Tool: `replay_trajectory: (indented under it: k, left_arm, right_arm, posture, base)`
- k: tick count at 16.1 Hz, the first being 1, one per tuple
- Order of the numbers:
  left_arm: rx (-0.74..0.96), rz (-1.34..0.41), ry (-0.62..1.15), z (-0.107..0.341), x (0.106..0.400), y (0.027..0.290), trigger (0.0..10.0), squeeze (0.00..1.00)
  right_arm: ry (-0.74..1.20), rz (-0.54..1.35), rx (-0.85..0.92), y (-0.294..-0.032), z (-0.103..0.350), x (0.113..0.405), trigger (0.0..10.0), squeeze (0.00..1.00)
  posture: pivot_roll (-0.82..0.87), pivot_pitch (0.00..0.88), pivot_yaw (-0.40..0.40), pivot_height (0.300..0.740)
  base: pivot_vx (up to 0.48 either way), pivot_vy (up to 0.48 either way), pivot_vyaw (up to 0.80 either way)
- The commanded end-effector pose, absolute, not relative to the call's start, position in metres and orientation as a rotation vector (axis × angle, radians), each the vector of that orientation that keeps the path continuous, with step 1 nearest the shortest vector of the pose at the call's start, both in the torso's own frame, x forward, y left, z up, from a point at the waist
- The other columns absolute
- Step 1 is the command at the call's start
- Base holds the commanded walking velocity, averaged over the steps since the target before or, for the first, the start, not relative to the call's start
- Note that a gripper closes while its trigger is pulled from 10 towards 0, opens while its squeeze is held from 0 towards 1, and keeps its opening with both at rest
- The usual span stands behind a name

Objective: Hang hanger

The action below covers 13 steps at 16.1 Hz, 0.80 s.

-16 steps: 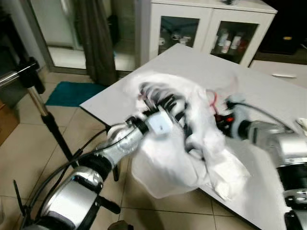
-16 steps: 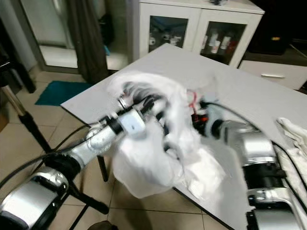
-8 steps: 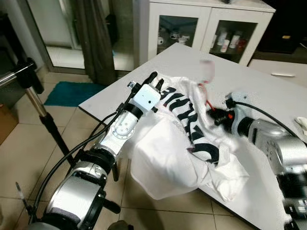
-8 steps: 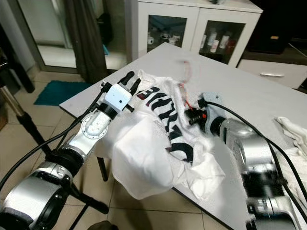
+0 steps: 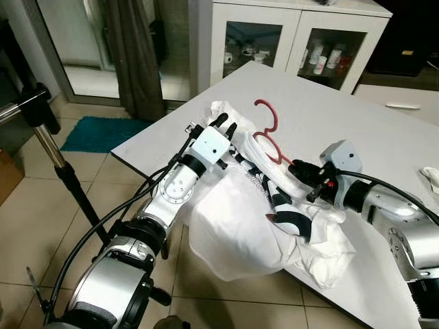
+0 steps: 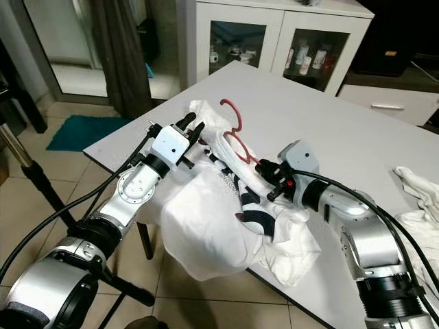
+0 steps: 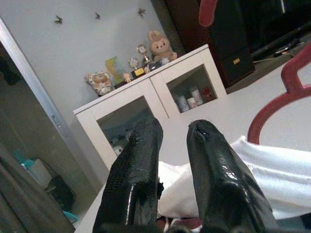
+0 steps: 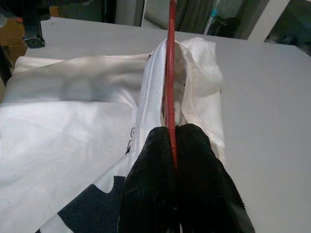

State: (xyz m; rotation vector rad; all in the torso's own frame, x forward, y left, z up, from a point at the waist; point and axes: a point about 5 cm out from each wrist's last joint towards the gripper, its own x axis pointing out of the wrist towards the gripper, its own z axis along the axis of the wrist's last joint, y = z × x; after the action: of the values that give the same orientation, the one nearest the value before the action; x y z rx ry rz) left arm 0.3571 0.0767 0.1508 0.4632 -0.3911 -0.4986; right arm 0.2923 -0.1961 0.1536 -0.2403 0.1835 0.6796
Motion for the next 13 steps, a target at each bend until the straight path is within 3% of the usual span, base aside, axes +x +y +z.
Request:
replay_trajectory:
  k: [1, 2, 4, 5, 6, 7, 12, 13]
  left_arm:
    - [0.482, -0.530, -0.392, 0.152, 0.357, 0.072, 10.0, 0.00]
    - [0.498, -0.543, -0.395, 0.152, 0.356, 0.070, 10.0, 0.00]
    - [0.517, -0.569, -0.393, 0.149, 0.354, 0.068, 10.0, 0.00]
    - [0.525, -0.573, -0.392, 0.148, 0.354, 0.068, 10.0, 0.00]
    - [0.532, -0.575, -0.390, 0.147, 0.353, 0.068, 10.0, 0.00]
    - [0.533, -0.576, -0.386, 0.147, 0.353, 0.068, 10.0, 0.00]
    - [0.552, -0.611, -0.402, 0.146, 0.350, 0.066, 10.0, 0.00]
    - [0.588, -0.702, -0.452, 0.145, 0.342, 0.061, 10.0, 1.00]
  right_arm:
    - [0.145, 0.667, -0.242, -0.201, 0.162, 0.291, 5.7, 0.00]
    - [0.137, 0.685, -0.263, -0.203, 0.163, 0.288, 5.5, 0.00]
    - [0.112, 0.699, -0.308, -0.215, 0.176, 0.285, 7.7, 0.00]
    - [0.100, 0.703, -0.319, -0.218, 0.181, 0.285, 8.0, 0.00]
    - [0.059, 0.736, -0.299, -0.223, 0.196, 0.282, 9.5, 0.00]
    - [0.054, 0.766, -0.303, -0.225, 0.202, 0.279, 10.0, 0.00]
    - [0.074, 0.939, -0.344, -0.222, 0.208, 0.260, 10.0, 0.00]
    - [0.073, 0.945, -0.332, -0.220, 0.207, 0.260, 10.0, 0.00]
  posture:
    - [0.00, 0.000, -0.032, 0.723]
    - [0.00, 0.000, -0.032, 0.723]
    - [0.00, 0.000, -0.031, 0.723]
    - [0.00, 0.000, -0.030, 0.723]
    - [0.00, 0.000, -0.033, 0.723]
    - [0.00, 0.000, -0.034, 0.723]
    - [0.00, 0.000, -0.037, 0.723]
    - [0.00, 0.000, -0.037, 0.723]
  base:
    - [0.000, 0.000, 0.00]
    - [0.000, 0.000, 0.00]
    - [0.000, 0.000, 0.00]
    - [0.000, 0.000, 0.00]
    - [0.000, 0.000, 0.00]
    - [0.000, 0.000, 0.00]
    - [0.000, 0.000, 0.00]
    - [0.000, 0.000, 0.00]
